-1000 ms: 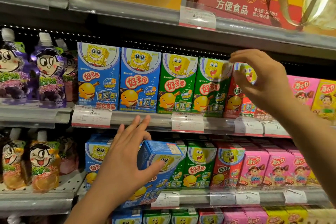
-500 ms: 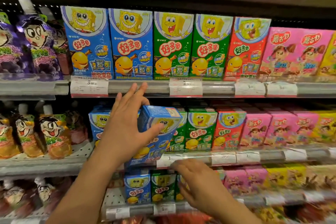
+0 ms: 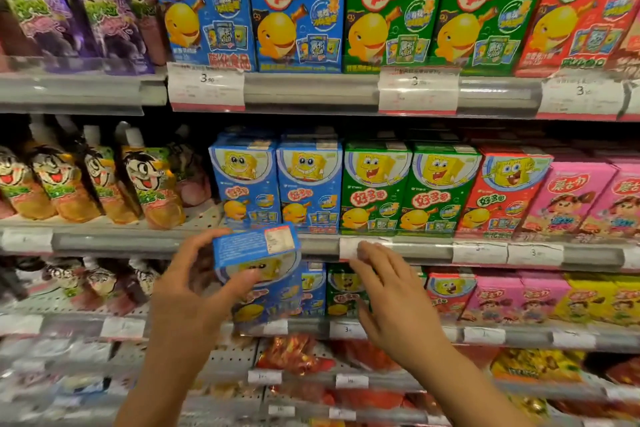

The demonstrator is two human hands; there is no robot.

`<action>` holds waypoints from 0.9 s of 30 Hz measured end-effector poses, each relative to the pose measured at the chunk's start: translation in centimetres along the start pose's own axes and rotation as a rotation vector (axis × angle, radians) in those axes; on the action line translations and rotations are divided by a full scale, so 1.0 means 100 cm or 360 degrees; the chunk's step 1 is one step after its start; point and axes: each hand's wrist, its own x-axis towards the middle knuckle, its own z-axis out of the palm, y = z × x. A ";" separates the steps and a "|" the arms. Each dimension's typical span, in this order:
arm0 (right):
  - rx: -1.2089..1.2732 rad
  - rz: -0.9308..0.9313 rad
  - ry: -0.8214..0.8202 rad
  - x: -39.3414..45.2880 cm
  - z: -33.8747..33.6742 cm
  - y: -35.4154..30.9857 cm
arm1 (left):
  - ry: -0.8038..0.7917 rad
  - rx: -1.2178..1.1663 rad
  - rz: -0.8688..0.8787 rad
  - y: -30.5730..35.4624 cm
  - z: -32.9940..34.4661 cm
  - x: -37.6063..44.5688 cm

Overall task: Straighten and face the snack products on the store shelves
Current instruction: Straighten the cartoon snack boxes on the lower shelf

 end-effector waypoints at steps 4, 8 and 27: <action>-0.0079 0.0106 0.0032 0.006 0.010 -0.018 | 0.0121 -0.0023 -0.0285 -0.056 -0.026 -0.011; -0.0101 0.0183 0.0008 0.005 0.015 -0.025 | 0.0124 0.0131 -0.0403 -0.111 -0.033 -0.016; -0.0003 0.0210 -0.0115 0.002 0.009 -0.024 | -0.0177 0.0037 -0.0431 -0.171 0.010 0.027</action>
